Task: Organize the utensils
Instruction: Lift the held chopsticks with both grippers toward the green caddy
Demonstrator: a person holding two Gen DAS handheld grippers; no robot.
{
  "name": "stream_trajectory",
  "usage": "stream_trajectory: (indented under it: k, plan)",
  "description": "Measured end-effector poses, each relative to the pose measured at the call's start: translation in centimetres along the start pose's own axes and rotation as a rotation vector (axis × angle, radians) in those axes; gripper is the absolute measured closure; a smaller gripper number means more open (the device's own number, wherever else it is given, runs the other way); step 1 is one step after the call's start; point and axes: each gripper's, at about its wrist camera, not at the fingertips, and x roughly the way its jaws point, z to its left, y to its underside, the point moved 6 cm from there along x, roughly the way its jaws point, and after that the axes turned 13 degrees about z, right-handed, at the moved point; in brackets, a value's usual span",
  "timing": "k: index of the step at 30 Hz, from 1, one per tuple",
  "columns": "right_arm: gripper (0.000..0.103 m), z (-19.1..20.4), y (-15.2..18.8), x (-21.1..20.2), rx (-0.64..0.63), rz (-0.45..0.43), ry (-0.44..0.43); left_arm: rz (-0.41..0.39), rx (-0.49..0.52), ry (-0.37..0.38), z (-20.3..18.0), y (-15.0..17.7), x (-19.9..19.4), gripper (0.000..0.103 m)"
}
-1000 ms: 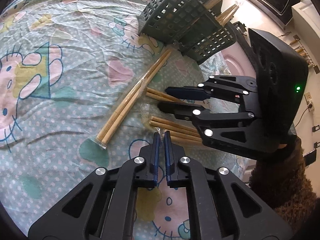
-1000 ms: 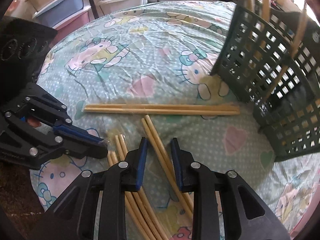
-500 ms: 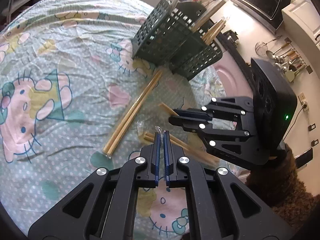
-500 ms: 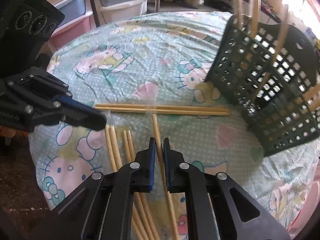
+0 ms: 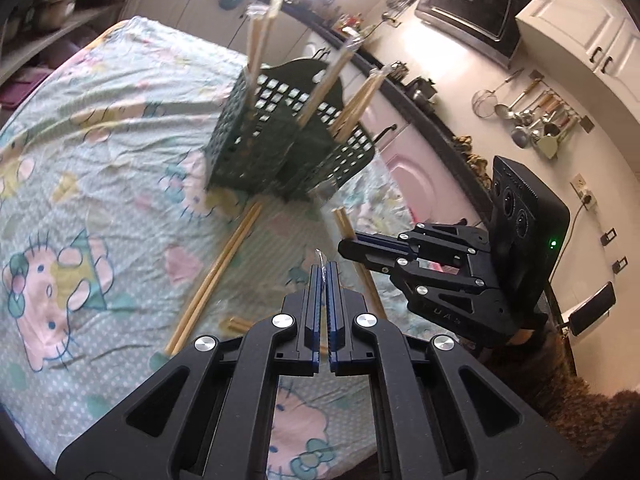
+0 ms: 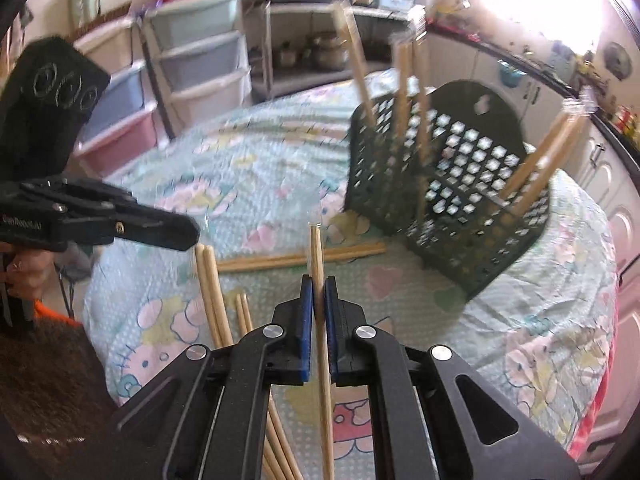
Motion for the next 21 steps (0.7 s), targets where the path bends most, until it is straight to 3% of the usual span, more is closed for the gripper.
stream_trajectory:
  k: [10, 21]
  plan:
    - [0.097, -2.3, 0.3, -5.4, 0.117, -0.172, 0.019, -0.047, 0.050, 0.039, -2.9, -2.1, -0.6, 0.103]
    - [0.097, -3.4, 0.6, -8.0, 0.172, -0.297, 0.074, -0.115, 0.097, 0.078, -5.3, -4.6, -2.2, 0.103]
